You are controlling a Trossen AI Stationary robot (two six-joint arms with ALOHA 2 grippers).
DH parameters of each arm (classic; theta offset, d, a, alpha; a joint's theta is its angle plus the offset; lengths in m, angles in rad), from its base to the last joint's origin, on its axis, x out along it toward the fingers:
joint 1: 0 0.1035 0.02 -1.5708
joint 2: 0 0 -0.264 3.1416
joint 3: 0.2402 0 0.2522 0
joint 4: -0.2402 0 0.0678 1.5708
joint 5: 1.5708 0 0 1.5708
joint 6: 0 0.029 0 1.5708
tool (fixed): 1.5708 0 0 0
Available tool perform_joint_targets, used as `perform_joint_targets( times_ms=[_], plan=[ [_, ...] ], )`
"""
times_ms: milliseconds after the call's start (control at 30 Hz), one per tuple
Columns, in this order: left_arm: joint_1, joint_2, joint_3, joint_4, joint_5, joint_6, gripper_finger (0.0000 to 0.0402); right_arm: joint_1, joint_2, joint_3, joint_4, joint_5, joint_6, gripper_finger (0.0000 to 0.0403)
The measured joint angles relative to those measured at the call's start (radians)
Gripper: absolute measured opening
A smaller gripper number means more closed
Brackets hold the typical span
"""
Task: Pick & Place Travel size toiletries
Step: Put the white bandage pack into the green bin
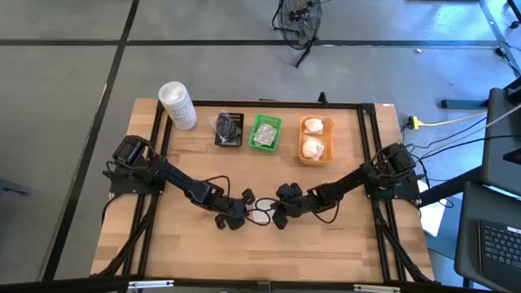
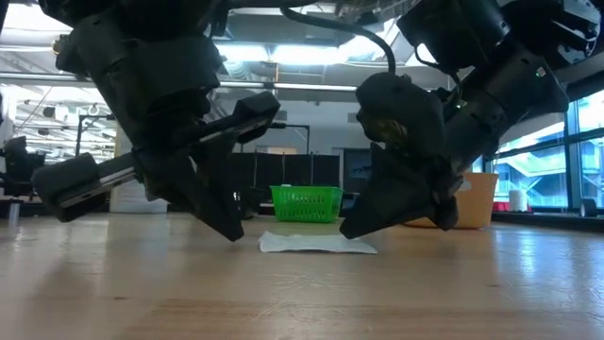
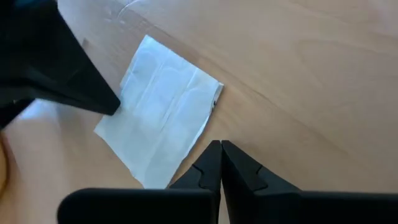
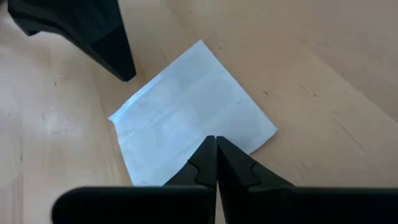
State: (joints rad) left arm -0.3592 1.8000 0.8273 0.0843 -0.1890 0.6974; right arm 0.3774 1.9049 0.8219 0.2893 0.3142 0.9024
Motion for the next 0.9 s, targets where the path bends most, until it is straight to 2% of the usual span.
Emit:
perform_joint_targets(
  times_ms=[167, 567, 767, 900],
  plan=[
    [0.000, 0.018, 0.003, 0.015, -0.027, 0.130, 0.0018, 0.000, 0.001, 0.000, 0.004, 0.003, 0.006, 0.0006],
    [-0.001, 0.053, 0.007, 0.056, -0.143, 0.237, 0.0104, 0.000, 0.001, 0.002, 0.009, 0.007, 0.006, 0.0006],
    [0.000, 0.054, 0.006, 0.059, -0.169, 0.353, 0.0116, -0.001, 0.001, 0.002, 0.010, 0.011, 0.006, 0.0015],
    [0.000, 0.054, 0.005, 0.065, -0.161, 0.396, 0.0114, -0.001, 0.001, 0.002, 0.010, 0.011, 0.006, 0.0006]
  ],
)
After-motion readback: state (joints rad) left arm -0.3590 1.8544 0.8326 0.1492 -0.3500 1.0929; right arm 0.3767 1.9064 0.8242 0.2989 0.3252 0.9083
